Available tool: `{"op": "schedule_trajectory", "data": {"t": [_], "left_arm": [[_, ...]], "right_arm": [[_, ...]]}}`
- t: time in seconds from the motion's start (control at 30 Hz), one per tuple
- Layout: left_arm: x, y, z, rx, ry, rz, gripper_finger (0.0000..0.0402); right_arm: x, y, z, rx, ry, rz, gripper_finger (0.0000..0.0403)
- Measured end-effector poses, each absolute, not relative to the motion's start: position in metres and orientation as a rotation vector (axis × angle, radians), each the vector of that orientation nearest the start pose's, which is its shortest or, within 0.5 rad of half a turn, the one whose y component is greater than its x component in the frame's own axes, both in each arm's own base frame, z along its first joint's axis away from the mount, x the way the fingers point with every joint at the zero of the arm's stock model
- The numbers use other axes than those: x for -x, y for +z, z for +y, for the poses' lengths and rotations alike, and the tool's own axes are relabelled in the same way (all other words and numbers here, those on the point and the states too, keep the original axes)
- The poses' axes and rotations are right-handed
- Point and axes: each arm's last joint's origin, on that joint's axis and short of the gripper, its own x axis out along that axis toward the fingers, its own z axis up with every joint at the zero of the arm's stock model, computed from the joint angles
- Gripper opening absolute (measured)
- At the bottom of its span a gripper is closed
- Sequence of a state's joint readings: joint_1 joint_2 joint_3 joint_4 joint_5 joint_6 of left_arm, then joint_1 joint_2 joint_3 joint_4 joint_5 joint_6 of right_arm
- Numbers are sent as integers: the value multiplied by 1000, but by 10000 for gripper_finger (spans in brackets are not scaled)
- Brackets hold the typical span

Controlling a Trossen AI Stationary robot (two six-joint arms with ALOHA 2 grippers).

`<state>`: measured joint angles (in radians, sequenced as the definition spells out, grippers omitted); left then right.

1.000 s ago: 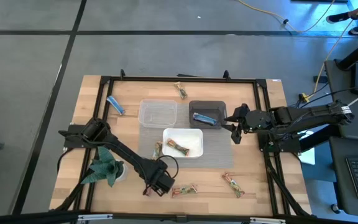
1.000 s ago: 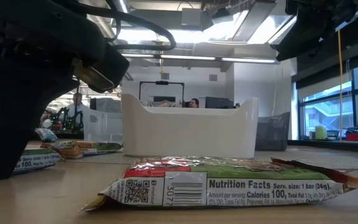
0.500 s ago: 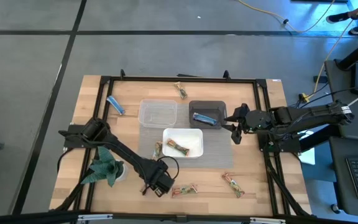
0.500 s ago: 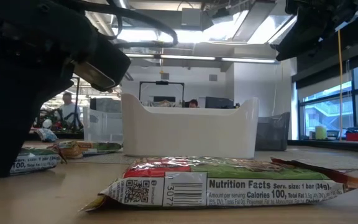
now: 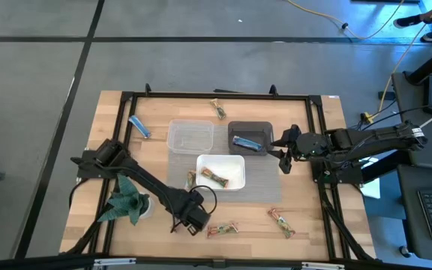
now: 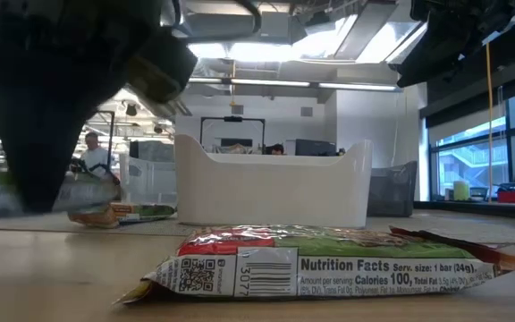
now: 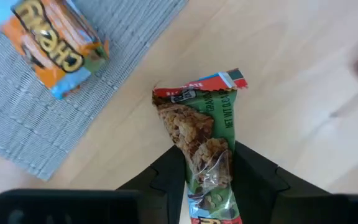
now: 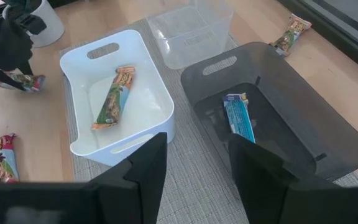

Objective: Pick and place Granola Bars by type
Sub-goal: Put the left red granola bar into the transparent bin

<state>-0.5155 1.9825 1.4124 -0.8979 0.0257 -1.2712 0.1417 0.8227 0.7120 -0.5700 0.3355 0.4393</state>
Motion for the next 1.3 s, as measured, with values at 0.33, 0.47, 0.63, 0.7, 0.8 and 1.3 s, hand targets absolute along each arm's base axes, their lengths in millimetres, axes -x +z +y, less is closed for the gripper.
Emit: {"op": "schedule_trajectory", "data": {"t": [0.33, 0.47, 0.63, 0.7, 0.8, 1.3], "left_arm": [[-313, 235, -146, 617, 511, 1258, 104], [-303, 264, -115, 558, 580, 1162, 104], [-296, 292, -68, 479, 651, 1062, 104], [-296, 297, -49, 415, 658, 1051, 104], [-297, 300, -21, 325, 661, 1067, 104], [-322, 266, 84, 34, 544, 1245, 104]], "right_arm": [[-164, 270, 14, -262, -327, 606, 174], [-164, 270, 14, -262, -327, 606, 174], [-164, 270, 14, -261, -327, 604, 174], [-164, 270, 14, -261, -327, 603, 174], [-164, 270, 14, -260, -328, 603, 174], [-166, 272, 14, -346, -348, 563, 174]]}}
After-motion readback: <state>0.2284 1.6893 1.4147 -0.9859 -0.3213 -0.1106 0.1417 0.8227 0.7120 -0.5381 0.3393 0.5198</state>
